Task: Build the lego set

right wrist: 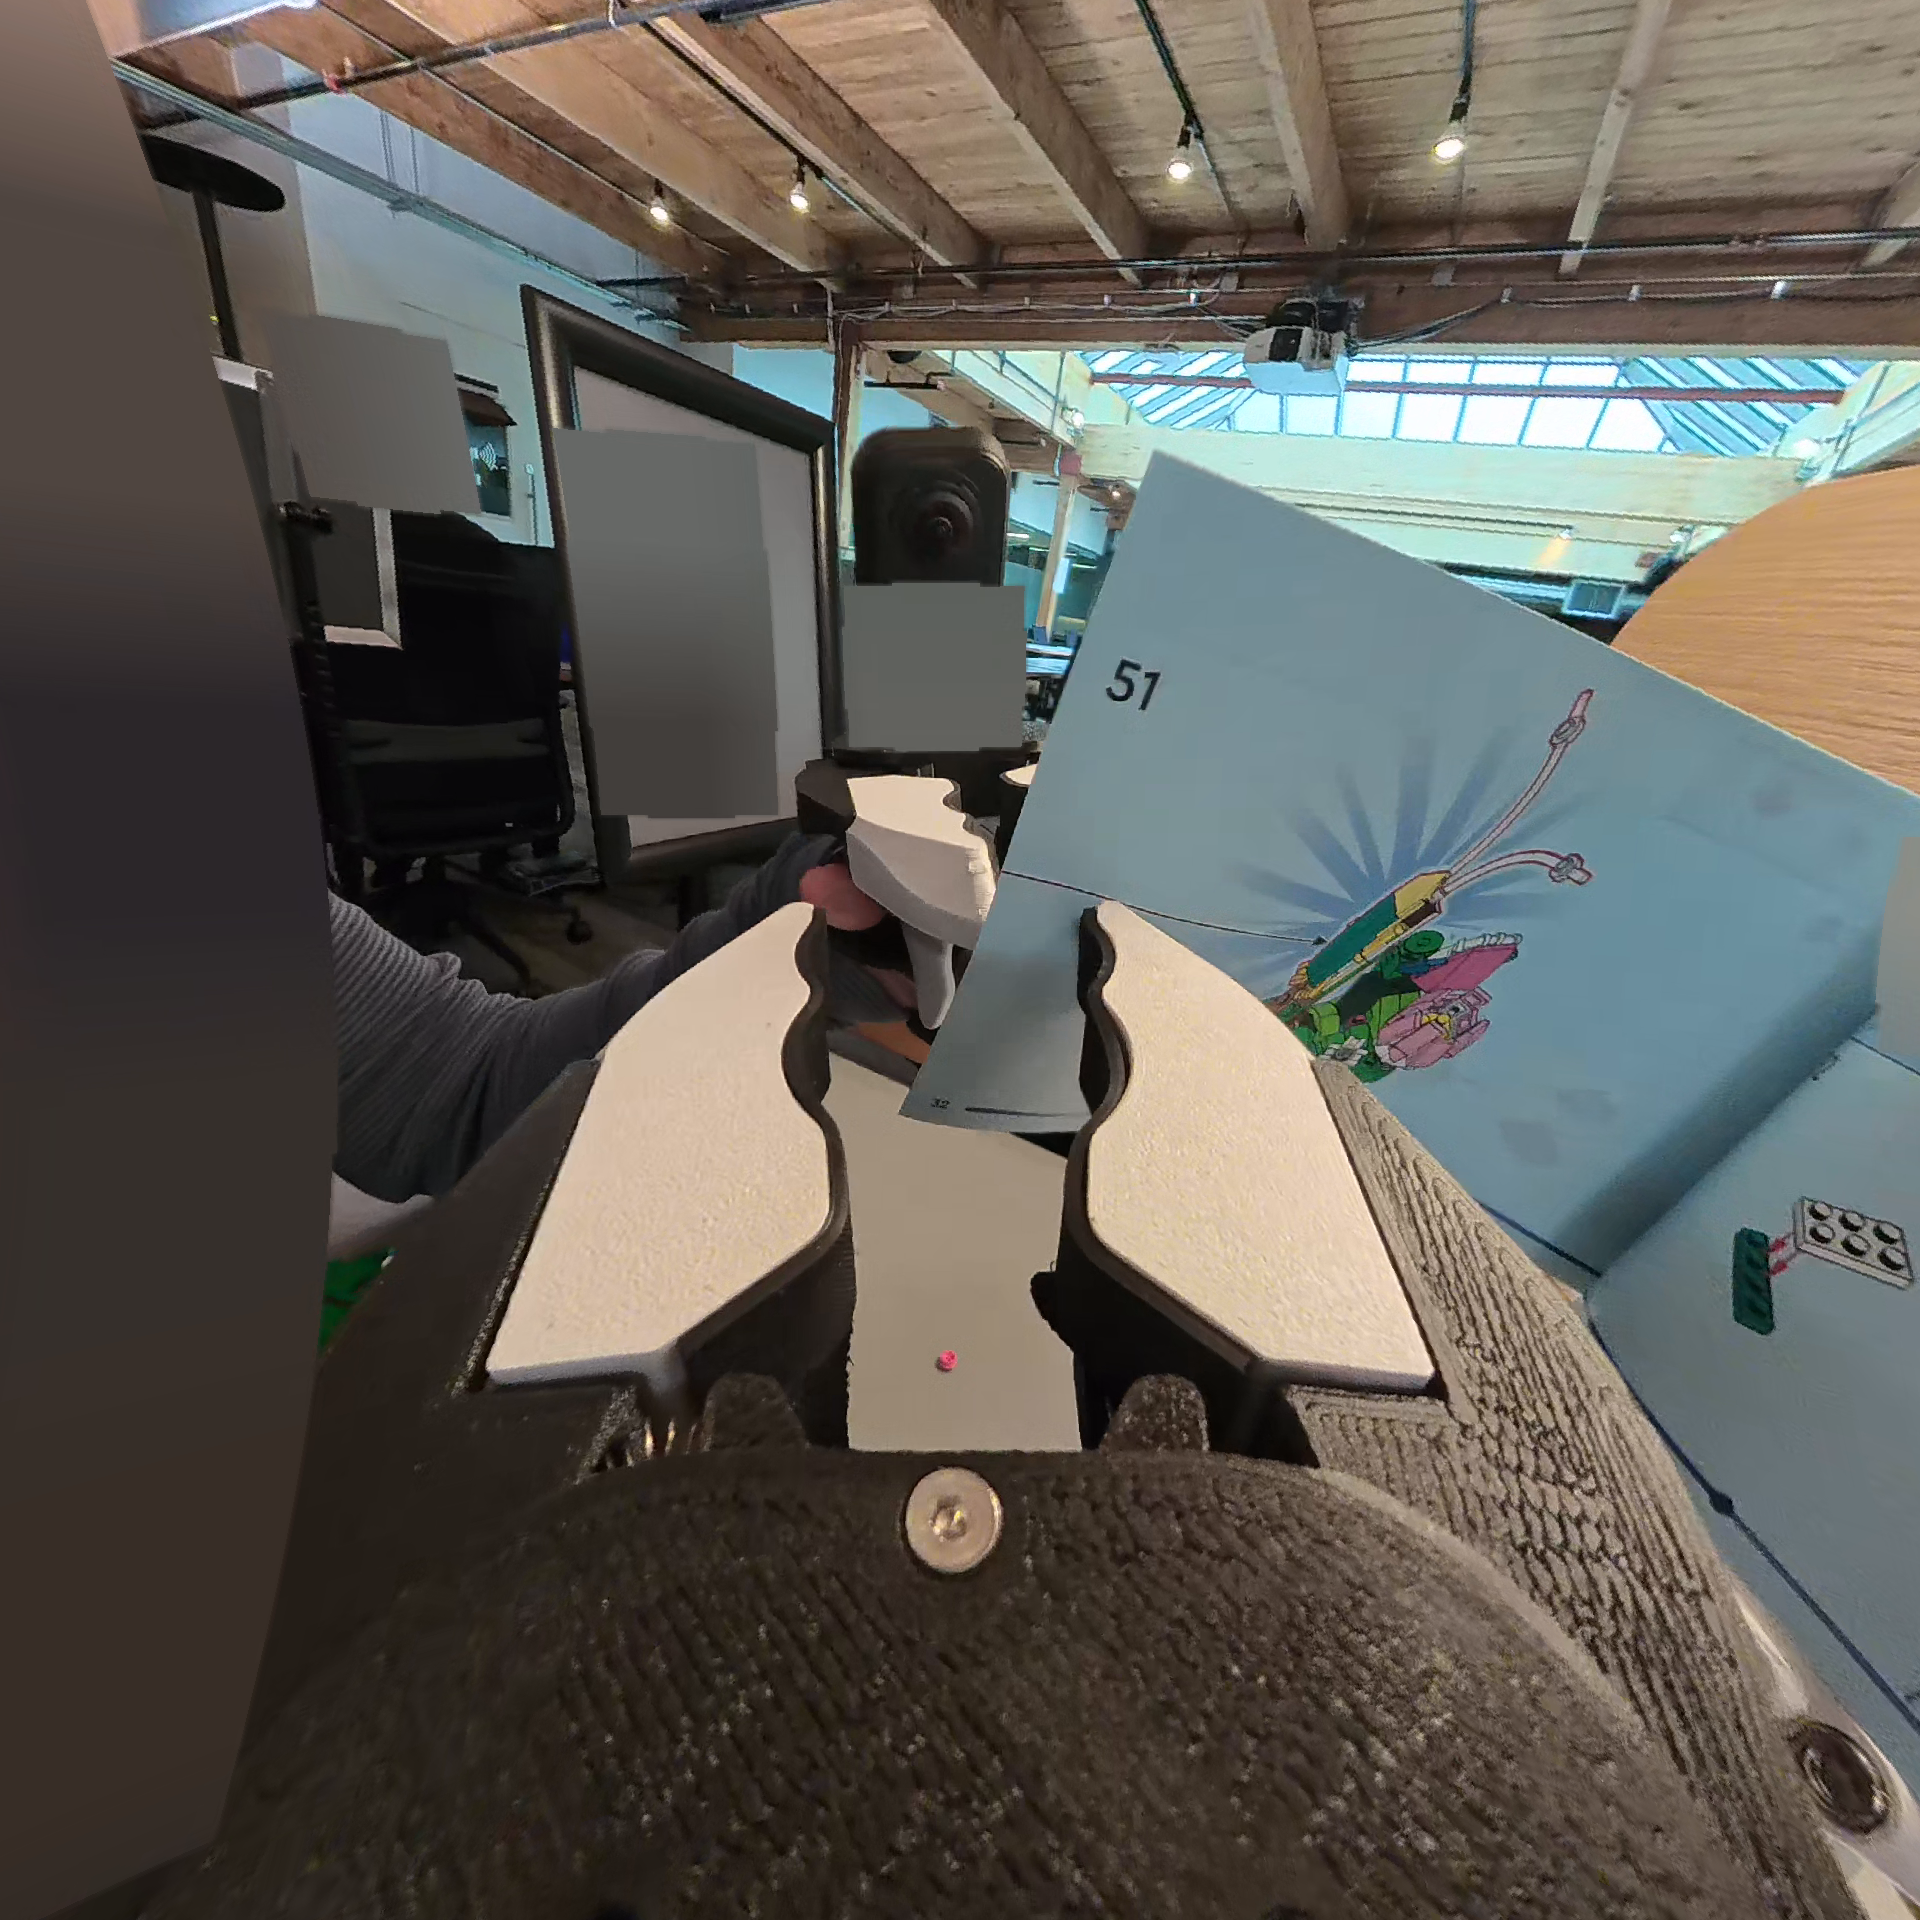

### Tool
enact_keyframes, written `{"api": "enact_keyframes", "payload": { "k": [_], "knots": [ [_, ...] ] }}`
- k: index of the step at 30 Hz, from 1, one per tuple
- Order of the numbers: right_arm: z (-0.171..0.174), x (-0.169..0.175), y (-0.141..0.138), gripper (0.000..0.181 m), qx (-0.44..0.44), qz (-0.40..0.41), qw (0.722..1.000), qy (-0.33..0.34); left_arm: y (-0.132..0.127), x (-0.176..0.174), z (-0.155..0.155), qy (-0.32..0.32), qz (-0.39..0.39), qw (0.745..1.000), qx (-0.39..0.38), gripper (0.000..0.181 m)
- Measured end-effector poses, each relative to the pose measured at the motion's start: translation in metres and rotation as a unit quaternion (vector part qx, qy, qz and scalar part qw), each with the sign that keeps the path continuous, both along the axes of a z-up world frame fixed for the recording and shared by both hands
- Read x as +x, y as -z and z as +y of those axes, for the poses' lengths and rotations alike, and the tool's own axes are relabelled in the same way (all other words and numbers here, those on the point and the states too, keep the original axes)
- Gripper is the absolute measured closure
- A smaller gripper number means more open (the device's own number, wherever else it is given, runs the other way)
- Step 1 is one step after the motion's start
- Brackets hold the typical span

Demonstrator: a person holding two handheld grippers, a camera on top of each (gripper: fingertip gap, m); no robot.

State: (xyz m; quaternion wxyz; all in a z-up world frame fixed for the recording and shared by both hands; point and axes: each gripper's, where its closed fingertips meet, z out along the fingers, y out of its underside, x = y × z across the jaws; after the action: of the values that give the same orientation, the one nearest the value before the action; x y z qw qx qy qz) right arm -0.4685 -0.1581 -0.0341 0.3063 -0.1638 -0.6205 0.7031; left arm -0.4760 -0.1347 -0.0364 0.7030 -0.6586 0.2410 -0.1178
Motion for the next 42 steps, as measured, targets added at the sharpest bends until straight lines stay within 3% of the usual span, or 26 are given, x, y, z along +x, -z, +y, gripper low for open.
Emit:
{"api": "enact_keyframes", "payload": {
  "k": [27, 31, 42],
  "knots": [
    [-0.0042, -0.0025, -0.0008, 0.136, 0.007, 0.003, 1.0, 0.003, -0.0024, 0.0028, -0.0074, 0.041, -0.031, 0.999, -0.005, 0.16],
    [-0.0022, -0.0041, -0.002, 0.136, 0.002, 0.004, 1.0, 0.009, -0.003, 0.005, -0.0083, 0.064, -0.053, 0.996, -0.01, 0.177],
    [-0.0005, -0.0073, 0.0007, 0.137, 0.008, -0.002, 1.0, 0.018, 0.0001, 0.0035, -0.006, 0.069, -0.066, 0.995, -0.022, 0.181]
  ]
}}
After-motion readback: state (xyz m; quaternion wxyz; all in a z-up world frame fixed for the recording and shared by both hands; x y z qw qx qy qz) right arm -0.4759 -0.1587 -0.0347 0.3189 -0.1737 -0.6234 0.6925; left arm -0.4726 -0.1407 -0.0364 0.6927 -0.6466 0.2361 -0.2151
